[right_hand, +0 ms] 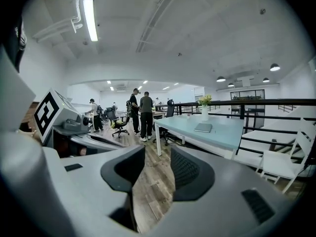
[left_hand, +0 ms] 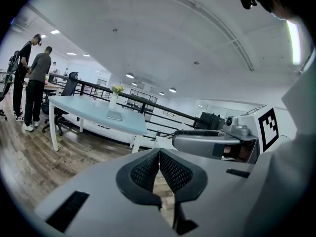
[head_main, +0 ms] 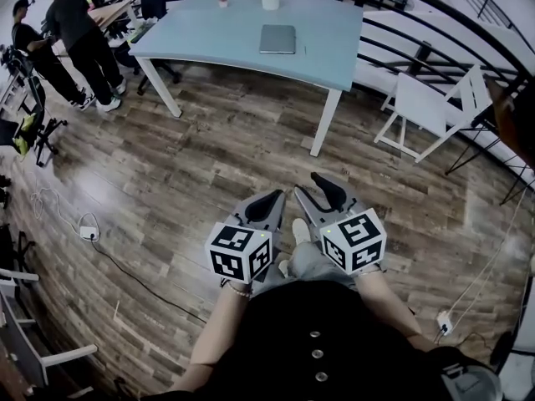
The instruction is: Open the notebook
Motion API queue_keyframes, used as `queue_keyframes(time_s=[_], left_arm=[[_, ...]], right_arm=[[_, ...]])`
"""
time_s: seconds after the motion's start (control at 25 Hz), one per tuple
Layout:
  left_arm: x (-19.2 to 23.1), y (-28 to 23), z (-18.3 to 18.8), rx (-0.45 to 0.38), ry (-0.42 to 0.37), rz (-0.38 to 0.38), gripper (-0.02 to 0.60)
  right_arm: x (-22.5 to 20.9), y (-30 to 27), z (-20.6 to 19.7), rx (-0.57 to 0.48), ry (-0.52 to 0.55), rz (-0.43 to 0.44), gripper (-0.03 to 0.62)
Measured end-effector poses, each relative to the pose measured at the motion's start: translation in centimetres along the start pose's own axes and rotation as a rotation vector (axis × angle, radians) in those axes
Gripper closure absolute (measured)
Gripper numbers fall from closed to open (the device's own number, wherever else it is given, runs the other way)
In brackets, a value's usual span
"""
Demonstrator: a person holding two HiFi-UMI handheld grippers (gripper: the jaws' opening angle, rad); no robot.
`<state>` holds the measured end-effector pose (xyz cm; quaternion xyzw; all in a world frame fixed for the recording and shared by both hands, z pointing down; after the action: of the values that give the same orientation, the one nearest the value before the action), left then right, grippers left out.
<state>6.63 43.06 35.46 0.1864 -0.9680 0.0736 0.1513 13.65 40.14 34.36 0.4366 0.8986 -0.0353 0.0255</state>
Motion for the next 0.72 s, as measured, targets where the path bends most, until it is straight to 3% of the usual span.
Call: queue_keyframes(time_s=[0.72], left_arm=[[8.7, -5.8, 1.7, -0.013, 0.048, 0.092, 0.560]], right_arm=[[-4.2, -10.1, -1.3, 0.051, -0.009, 0.064, 0.413]])
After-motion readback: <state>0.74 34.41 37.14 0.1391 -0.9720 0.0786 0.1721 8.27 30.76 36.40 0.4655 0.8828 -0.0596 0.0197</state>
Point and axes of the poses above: the fingertips, and each gripper's own axes: y backward along the fingers, x to its left, z out of its top, the point moved 2 cm from there along y, backward along the fingers, and after that the axes turned 15 degrees about -x, right-handed, at the moved point
